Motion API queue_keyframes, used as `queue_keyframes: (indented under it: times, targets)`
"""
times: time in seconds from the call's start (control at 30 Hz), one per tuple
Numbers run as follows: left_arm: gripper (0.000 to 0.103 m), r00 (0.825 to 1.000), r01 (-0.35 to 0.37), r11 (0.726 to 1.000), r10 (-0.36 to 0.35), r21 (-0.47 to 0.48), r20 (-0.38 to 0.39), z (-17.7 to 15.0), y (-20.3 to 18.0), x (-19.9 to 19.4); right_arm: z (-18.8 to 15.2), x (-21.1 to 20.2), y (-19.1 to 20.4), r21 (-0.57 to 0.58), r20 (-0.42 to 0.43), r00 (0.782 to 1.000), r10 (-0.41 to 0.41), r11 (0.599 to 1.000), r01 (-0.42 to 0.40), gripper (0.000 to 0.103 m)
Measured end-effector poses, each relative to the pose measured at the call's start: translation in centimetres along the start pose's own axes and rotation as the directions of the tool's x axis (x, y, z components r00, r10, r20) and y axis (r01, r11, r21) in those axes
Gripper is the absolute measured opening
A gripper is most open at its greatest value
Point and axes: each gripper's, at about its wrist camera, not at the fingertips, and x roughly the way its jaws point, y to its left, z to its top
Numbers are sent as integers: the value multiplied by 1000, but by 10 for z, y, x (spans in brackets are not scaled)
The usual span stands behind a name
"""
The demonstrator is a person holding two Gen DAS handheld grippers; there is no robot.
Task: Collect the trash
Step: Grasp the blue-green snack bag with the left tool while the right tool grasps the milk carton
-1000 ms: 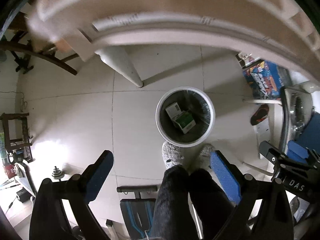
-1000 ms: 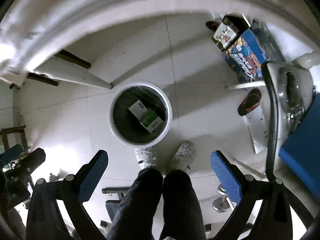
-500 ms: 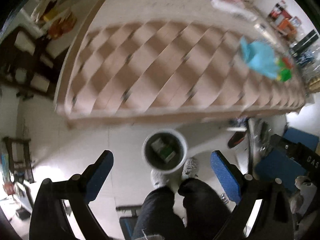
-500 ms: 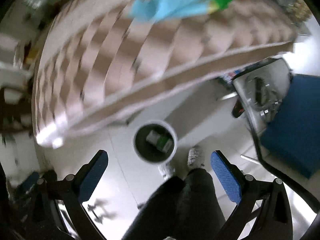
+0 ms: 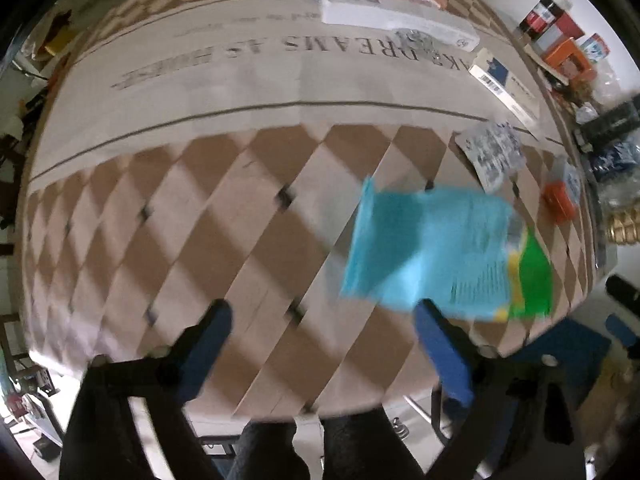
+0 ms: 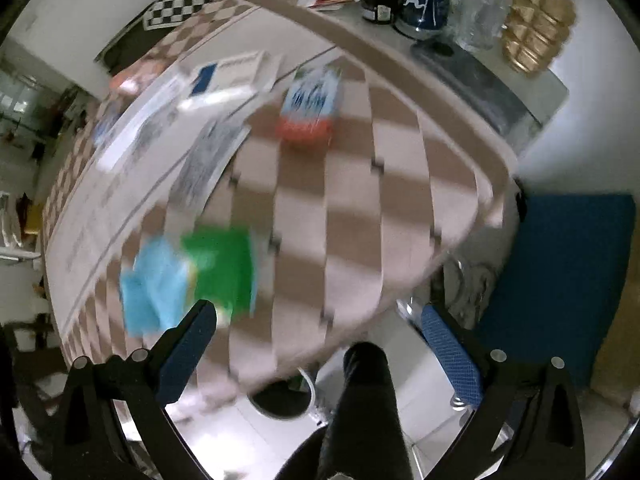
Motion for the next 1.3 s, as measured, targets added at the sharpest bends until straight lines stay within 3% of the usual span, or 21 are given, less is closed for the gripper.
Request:
queue_keyframes:
  times: [0.2, 0.27, 0.33, 0.37, 0.5, 0.53, 0.6, 0.63, 0.8, 0.97, 1.13, 1.3]
  targets:
    - [64, 997, -23, 1000, 24, 10, -68, 28, -18, 29, 89, 48, 0, 30, -49, 999, 10, 1000, -8, 103]
    - [50, 997, -32, 999, 32, 0, -73, 32, -22, 32, 110, 61, -1, 40, -59, 998, 3, 999, -1, 103]
    - [27, 996, -43, 999, 41, -16, -80, 34, -24, 34, 126, 76, 1, 45, -73, 997, -1, 999, 4, 103]
    - [21, 995, -51, 998, 48, -27, -83, 34, -24, 34, 131, 82, 1, 46, -79, 997, -4, 999, 7, 103]
    - [5, 995, -61, 997, 57, -45, -86, 36, -29, 33, 144, 105, 4, 42, -113, 994, -7, 999, 12, 85]
    - [3, 995, -68, 997, 64, -45, -80, 34, -28, 31, 145, 111, 4, 44, -123, 992, -6, 999, 11, 76]
    - [3, 996, -73, 996, 70, -46, -54, 35, -30, 19, 149, 117, 5, 45, -128, 992, -1, 999, 7, 69]
    - [2, 996, -74, 996, 72, -45, -46, 36, -31, 15, 150, 117, 7, 37, -120, 993, 3, 999, 2, 57]
    - [2, 994, -102, 994, 103, -30, 44, 40, -36, -26, 148, 115, 21, -18, -118, 993, 4, 1000, -6, 56]
    - [2, 978, -132, 991, 134, -23, 158, 29, -26, -78, 126, 93, 37, -94, -97, 995, 37, 995, -46, 56]
    - [2, 953, -156, 987, 159, -33, 257, 2, -7, -119, 89, 58, 55, -178, -40, 996, 78, 980, -84, 56]
    - [2, 929, -162, 986, 165, -37, 330, -31, 30, -157, 30, 16, 76, -251, 5, 991, 137, 959, -132, 56]
